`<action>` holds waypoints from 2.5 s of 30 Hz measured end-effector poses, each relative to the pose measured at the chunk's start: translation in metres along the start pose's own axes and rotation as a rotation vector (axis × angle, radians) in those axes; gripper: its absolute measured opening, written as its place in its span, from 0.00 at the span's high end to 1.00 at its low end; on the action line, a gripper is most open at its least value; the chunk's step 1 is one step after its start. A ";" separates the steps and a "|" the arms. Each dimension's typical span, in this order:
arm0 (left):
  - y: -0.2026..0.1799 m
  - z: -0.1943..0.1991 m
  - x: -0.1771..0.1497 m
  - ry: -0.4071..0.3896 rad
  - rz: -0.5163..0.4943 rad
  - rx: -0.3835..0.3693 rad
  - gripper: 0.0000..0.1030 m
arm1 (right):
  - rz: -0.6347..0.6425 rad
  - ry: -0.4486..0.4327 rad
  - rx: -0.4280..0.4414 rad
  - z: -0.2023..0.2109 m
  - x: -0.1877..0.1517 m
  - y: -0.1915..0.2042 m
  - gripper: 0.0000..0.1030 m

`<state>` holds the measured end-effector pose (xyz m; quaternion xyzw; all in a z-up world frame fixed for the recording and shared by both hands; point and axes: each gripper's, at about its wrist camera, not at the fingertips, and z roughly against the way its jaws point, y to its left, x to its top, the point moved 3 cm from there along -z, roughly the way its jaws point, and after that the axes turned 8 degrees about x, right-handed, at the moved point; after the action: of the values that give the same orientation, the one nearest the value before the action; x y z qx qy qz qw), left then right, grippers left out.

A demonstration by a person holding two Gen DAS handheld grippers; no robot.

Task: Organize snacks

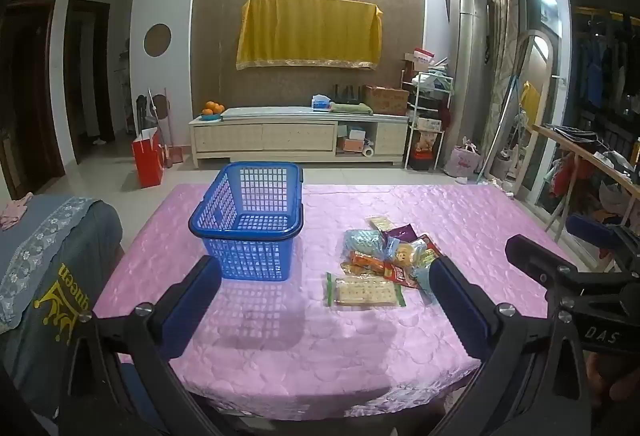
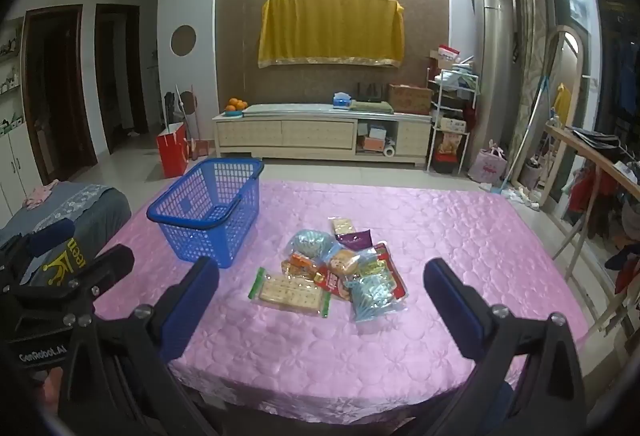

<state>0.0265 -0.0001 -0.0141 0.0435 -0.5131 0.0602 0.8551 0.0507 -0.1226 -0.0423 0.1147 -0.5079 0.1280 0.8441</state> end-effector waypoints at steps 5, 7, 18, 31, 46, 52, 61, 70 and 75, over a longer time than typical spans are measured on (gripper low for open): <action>0.000 0.000 0.000 -0.003 0.006 0.000 0.00 | -0.010 0.016 0.001 -0.001 0.001 -0.001 0.00; 0.000 0.000 0.000 0.000 0.001 0.001 0.00 | -0.007 0.012 0.001 0.000 0.001 -0.001 0.00; 0.000 0.003 -0.001 0.000 0.005 0.011 0.00 | -0.009 0.006 -0.003 0.005 0.001 0.000 0.00; 0.001 0.006 0.001 -0.003 -0.002 0.014 0.00 | -0.014 0.016 0.001 0.005 0.001 0.001 0.00; 0.003 0.006 -0.001 0.003 -0.005 0.016 0.00 | -0.021 0.023 0.000 0.001 -0.002 0.002 0.00; 0.001 0.005 -0.003 0.007 -0.004 0.017 0.00 | -0.022 0.025 0.002 0.000 -0.003 0.002 0.00; -0.001 0.004 -0.004 0.011 -0.005 0.017 0.00 | -0.026 0.026 0.004 0.000 -0.005 0.002 0.00; -0.001 0.005 -0.005 0.011 -0.003 0.017 0.00 | -0.031 0.036 0.014 0.001 -0.009 0.002 0.00; -0.001 0.007 -0.006 0.009 0.003 0.016 0.00 | -0.027 0.040 0.014 0.002 -0.009 0.003 0.00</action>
<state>0.0172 -0.0028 -0.0161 0.0492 -0.5090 0.0660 0.8568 0.0445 -0.1216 -0.0494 0.1249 -0.4884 0.1225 0.8549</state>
